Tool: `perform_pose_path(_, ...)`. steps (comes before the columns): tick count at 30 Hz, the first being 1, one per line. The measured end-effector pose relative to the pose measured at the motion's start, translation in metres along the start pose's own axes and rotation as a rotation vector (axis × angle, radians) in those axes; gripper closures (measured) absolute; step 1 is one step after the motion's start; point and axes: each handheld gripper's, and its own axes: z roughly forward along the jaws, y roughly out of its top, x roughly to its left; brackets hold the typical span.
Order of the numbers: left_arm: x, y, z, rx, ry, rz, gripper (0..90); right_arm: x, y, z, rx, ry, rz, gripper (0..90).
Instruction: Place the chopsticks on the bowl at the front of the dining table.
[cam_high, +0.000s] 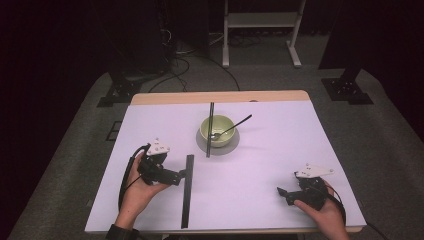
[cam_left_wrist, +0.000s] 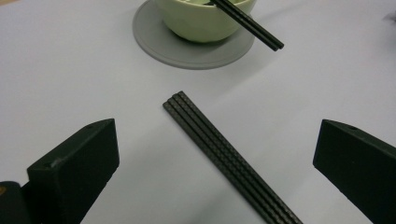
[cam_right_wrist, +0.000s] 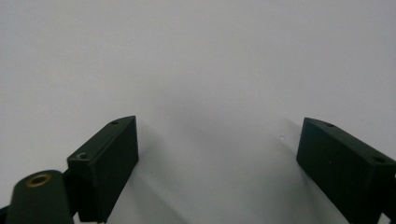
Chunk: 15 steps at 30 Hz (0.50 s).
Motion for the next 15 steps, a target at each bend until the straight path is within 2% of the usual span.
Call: perform_pose_path(15, 0.011, -0.03, -0.009, 0.004, 0.047, -0.017, 0.0, 0.0, 0.0, 0.0, -0.001, -0.001, 0.0, 11.4)
